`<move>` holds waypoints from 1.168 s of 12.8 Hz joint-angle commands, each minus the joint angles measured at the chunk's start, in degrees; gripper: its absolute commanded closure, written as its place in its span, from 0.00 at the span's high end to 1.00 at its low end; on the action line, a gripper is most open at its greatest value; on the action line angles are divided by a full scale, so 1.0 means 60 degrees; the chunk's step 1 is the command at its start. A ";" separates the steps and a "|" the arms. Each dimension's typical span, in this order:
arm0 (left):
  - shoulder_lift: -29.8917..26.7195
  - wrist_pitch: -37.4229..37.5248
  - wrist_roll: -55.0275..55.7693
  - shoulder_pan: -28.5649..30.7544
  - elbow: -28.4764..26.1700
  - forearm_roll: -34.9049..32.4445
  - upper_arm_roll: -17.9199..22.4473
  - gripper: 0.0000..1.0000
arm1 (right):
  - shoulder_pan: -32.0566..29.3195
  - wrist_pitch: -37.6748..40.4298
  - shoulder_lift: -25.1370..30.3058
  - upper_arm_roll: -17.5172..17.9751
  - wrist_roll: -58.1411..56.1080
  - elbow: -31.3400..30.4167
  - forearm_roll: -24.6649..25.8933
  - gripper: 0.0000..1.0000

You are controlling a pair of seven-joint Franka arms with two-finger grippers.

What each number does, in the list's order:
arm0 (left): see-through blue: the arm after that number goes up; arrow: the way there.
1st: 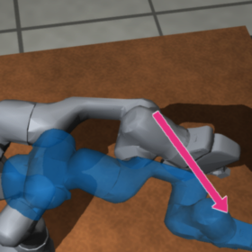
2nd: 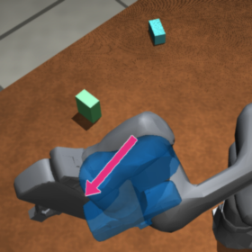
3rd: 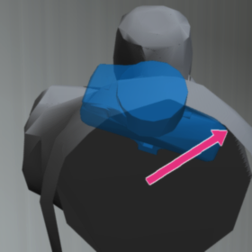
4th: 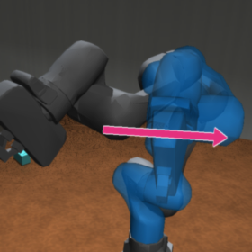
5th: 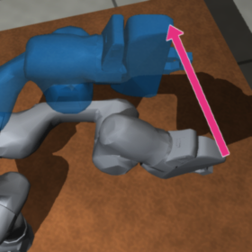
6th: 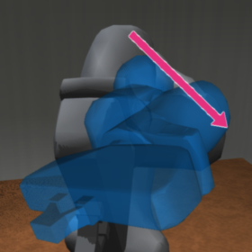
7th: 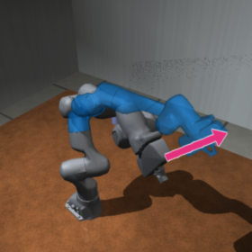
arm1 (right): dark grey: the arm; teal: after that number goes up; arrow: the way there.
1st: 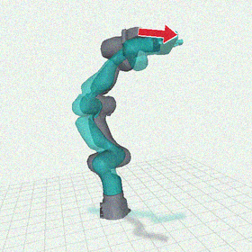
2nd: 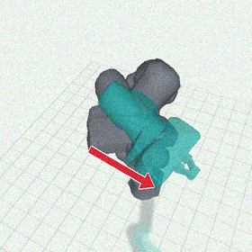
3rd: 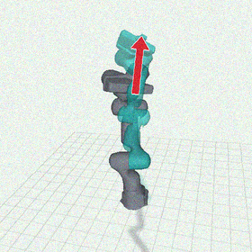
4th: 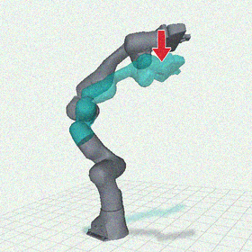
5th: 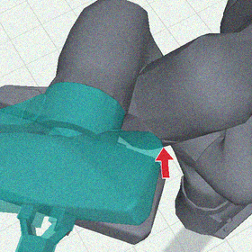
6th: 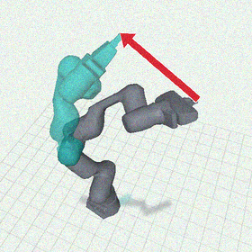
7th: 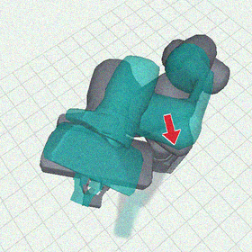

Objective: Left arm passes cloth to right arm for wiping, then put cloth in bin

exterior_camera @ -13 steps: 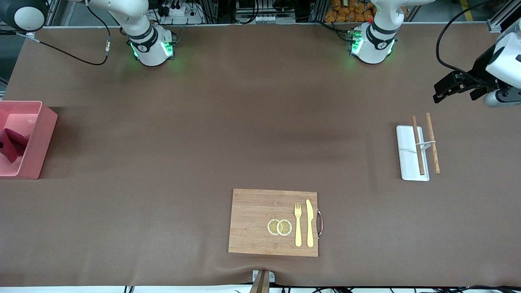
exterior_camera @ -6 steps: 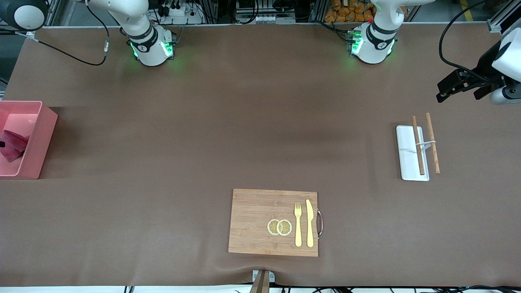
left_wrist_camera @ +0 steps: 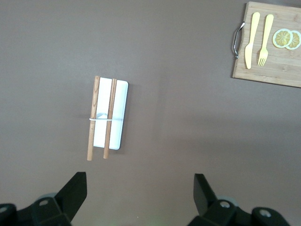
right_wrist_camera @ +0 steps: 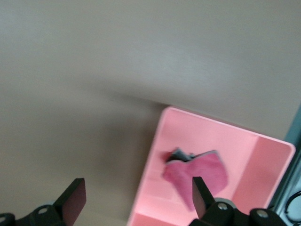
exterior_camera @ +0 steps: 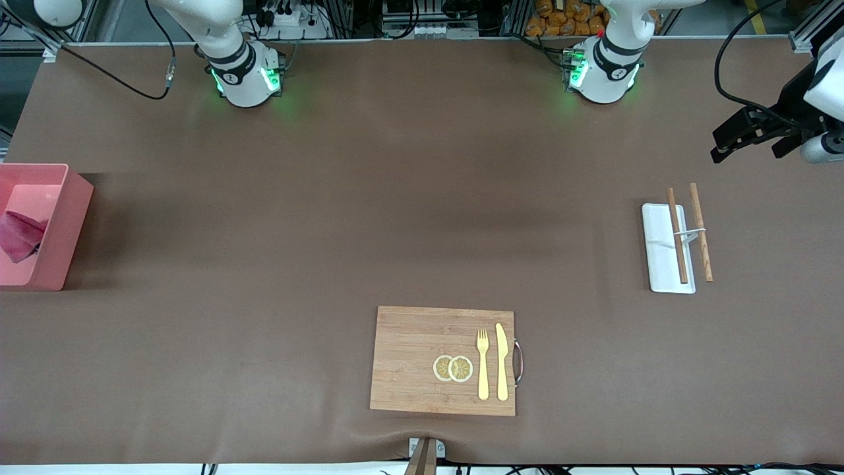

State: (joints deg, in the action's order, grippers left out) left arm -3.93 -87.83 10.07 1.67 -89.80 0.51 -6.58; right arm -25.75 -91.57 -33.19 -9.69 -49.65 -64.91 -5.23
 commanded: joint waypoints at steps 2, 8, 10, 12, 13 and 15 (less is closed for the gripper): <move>-0.0209 0.0107 0.0036 0.0001 -0.0194 0.0134 0.0042 1.00 | 0.1153 0.0640 0.0667 -0.0011 0.2086 -0.0328 0.0051 1.00; -0.0268 0.0108 0.0006 0.0015 -0.0355 0.0134 0.0057 1.00 | 0.3263 0.1081 0.1489 -0.0011 0.5721 -0.1017 -0.0052 1.00; -0.0384 0.0093 -0.0008 0.0044 -0.0486 0.0149 0.0057 1.00 | 0.3558 0.1009 0.1636 -0.0011 0.6135 -0.1003 -0.0080 1.00; -0.0415 0.0078 -0.0008 0.0030 -0.0546 0.0134 0.0072 1.00 | 0.3632 0.0935 0.1694 -0.0011 0.6165 -0.0973 -0.0081 1.00; -0.0415 0.0064 -0.0008 0.0030 -0.0546 0.0134 0.0072 1.00 | 0.3705 0.1007 0.1840 -0.0011 0.6281 -0.0959 -0.0081 1.00; -0.0415 0.0064 -0.0009 0.0045 -0.0575 0.0134 0.0072 1.00 | 0.3822 0.1400 0.2293 0.0004 0.6895 -0.1002 -0.0052 1.00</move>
State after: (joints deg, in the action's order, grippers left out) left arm -4.59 -87.53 10.09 1.69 -91.63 0.51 -6.37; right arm -4.03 -84.64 -23.88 -9.40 -11.54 -68.17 -5.35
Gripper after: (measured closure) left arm 0.000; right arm 0.000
